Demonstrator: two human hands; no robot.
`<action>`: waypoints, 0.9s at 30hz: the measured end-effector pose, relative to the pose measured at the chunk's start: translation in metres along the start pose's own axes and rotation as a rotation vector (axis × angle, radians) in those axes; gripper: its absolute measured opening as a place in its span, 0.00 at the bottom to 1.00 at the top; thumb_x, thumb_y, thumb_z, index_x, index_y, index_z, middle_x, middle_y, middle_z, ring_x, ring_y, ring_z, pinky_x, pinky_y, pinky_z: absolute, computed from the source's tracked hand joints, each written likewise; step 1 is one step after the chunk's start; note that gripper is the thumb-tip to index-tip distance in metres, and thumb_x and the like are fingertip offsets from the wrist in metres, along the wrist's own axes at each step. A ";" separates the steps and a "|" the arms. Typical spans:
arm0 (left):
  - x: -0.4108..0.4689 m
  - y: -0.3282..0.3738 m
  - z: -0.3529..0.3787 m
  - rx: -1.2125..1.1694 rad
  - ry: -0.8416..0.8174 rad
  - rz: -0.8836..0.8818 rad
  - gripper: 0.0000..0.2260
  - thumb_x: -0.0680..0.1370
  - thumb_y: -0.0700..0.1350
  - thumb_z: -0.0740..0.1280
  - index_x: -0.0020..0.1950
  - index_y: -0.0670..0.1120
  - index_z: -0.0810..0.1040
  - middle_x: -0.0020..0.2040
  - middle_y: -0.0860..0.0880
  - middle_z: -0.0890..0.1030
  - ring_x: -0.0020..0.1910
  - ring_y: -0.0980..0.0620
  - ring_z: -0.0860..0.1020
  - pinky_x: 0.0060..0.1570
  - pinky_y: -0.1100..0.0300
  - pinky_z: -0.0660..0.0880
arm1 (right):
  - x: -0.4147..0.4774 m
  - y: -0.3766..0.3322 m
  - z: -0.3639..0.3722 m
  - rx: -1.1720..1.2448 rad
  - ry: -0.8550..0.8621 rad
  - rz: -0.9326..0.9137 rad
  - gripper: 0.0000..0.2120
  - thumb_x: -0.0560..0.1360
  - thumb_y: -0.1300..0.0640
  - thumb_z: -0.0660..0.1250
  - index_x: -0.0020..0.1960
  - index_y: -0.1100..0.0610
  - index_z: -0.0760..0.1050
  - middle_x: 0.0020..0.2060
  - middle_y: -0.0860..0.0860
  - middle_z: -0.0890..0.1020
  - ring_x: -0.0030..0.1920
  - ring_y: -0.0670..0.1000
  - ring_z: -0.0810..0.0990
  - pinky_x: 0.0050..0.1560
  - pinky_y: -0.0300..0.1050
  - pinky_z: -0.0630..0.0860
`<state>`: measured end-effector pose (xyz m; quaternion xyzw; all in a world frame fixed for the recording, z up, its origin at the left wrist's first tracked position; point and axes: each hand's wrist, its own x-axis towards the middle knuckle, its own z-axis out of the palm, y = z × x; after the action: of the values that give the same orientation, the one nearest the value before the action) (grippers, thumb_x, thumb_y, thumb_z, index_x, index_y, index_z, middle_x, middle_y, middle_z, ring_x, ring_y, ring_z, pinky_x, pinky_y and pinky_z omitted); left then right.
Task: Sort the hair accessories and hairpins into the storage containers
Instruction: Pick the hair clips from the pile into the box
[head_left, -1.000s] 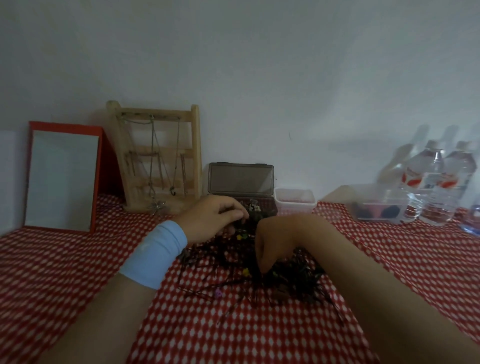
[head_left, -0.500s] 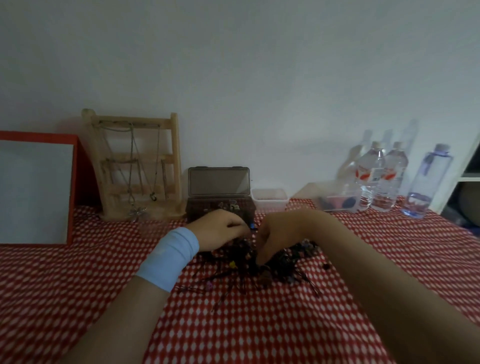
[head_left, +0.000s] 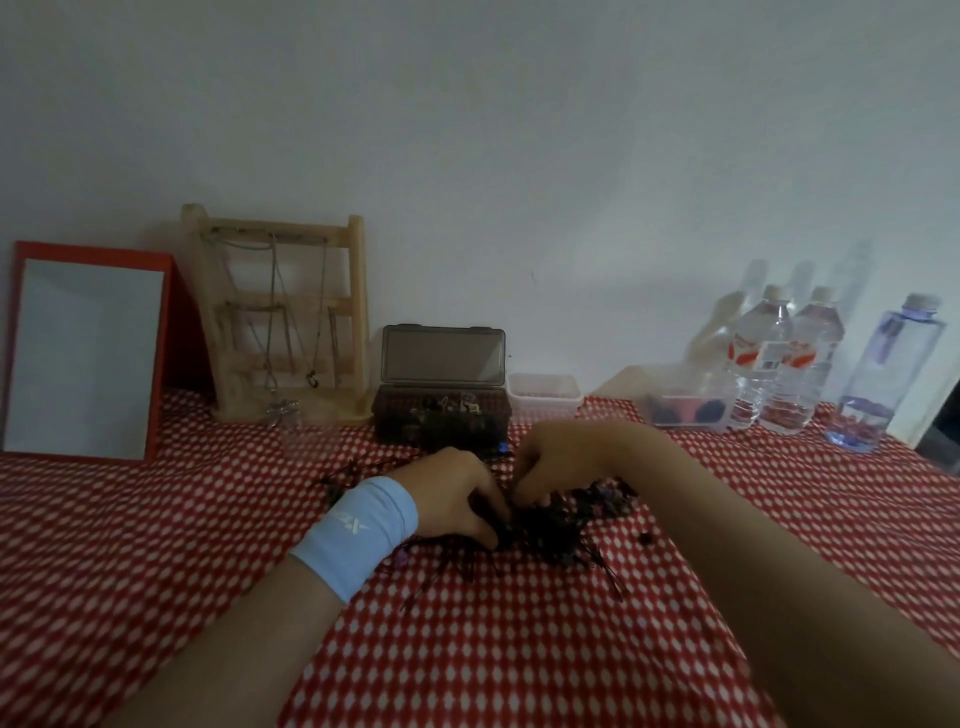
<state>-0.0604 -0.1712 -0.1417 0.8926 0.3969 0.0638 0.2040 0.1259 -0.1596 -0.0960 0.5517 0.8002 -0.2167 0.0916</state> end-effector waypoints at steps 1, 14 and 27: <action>0.000 0.000 0.001 0.006 -0.006 -0.008 0.15 0.71 0.50 0.76 0.57 0.52 0.84 0.55 0.57 0.81 0.54 0.58 0.78 0.57 0.65 0.74 | 0.001 -0.001 0.000 0.011 -0.013 -0.005 0.11 0.75 0.46 0.67 0.48 0.52 0.83 0.39 0.44 0.86 0.39 0.45 0.82 0.41 0.42 0.79; -0.002 -0.015 -0.034 -0.177 0.055 -0.108 0.09 0.80 0.46 0.66 0.60 0.50 0.81 0.39 0.58 0.81 0.35 0.64 0.80 0.39 0.72 0.74 | 0.024 0.006 0.001 0.182 0.182 0.036 0.18 0.81 0.49 0.58 0.43 0.58 0.81 0.38 0.53 0.83 0.33 0.49 0.77 0.34 0.42 0.77; 0.042 -0.075 -0.089 -0.096 0.471 -0.232 0.11 0.77 0.44 0.70 0.60 0.51 0.81 0.55 0.56 0.79 0.51 0.57 0.75 0.55 0.63 0.70 | 0.090 -0.001 -0.049 0.159 0.506 -0.104 0.17 0.75 0.64 0.65 0.61 0.54 0.82 0.54 0.52 0.84 0.53 0.50 0.80 0.51 0.40 0.74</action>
<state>-0.1081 -0.0676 -0.0940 0.7911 0.5295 0.2648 0.1542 0.0960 -0.0621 -0.0871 0.5518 0.8055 -0.1384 -0.1661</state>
